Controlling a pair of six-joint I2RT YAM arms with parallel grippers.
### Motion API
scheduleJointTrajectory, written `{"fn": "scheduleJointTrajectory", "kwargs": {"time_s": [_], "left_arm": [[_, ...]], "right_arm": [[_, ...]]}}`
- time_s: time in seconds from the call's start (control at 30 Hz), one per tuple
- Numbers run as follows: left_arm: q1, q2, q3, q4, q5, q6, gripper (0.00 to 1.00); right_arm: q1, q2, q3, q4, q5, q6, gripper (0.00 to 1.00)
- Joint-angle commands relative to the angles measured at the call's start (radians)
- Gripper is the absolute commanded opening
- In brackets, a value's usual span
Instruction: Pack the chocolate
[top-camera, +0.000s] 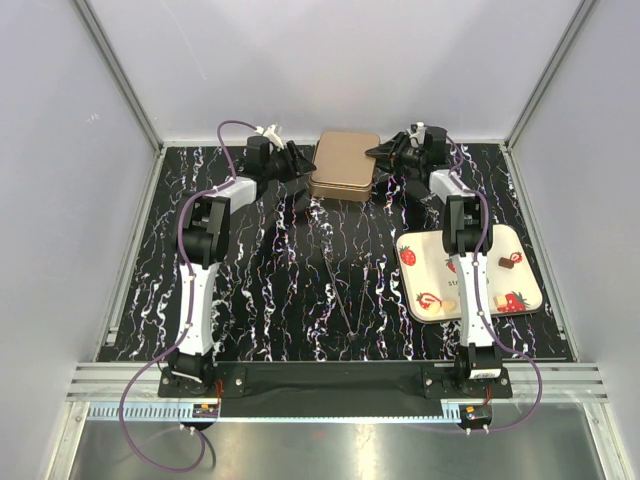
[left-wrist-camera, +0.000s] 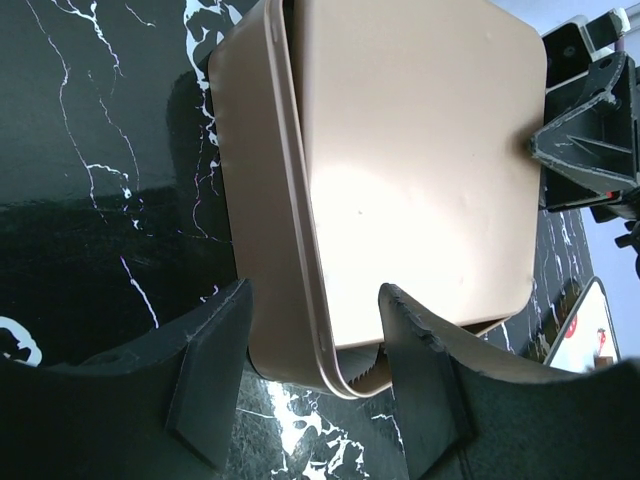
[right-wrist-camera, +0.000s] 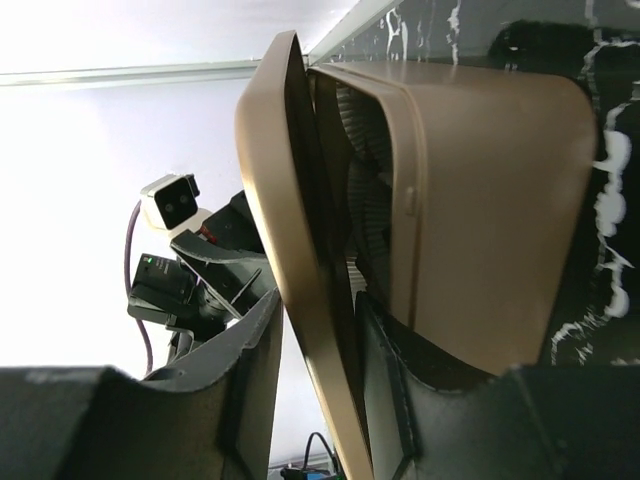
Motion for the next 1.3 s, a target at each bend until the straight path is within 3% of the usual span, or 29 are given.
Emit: {"fn": "scheduleJointTrajectory", "kwargs": {"time_s": [0.0, 0.13, 0.2, 0.23, 0.4, 0.7, 0.87, 1.27], "left_arm": [[-0.005, -0.070, 0.002, 0.026, -0.013, 0.032, 0.58], [-0.004, -0.069, 0.000, 0.026, -0.013, 0.032, 0.58], [-0.004, -0.070, 0.000, 0.024, -0.013, 0.032, 0.58], [-0.004, -0.069, 0.000, 0.024, -0.015, 0.034, 0.58], [-0.004, -0.070, 0.003, 0.015, -0.018, 0.044, 0.58], [0.001, -0.081, 0.005, 0.018, -0.018, 0.040, 0.60], [0.006, -0.093, 0.012, 0.027, -0.008, 0.029, 0.62], [0.009, -0.055, 0.046, 0.015, -0.013, 0.018, 0.64]], "right_arm": [[-0.021, -0.075, -0.028, -0.016, 0.023, -0.041, 0.43], [-0.027, -0.069, -0.028, -0.011, 0.030, -0.039, 0.43], [-0.032, -0.065, -0.028, -0.007, 0.033, -0.036, 0.36], [-0.032, -0.061, -0.026, 0.016, 0.027, -0.032, 0.28], [-0.036, -0.025, 0.004, 0.104, -0.003, 0.054, 0.19], [-0.039, 0.027, 0.043, 0.118, -0.034, 0.088, 0.05], [-0.044, 0.069, 0.049, 0.199, -0.054, 0.166, 0.03], [-0.041, 0.118, 0.083, 0.234, -0.115, 0.157, 0.03]]}}
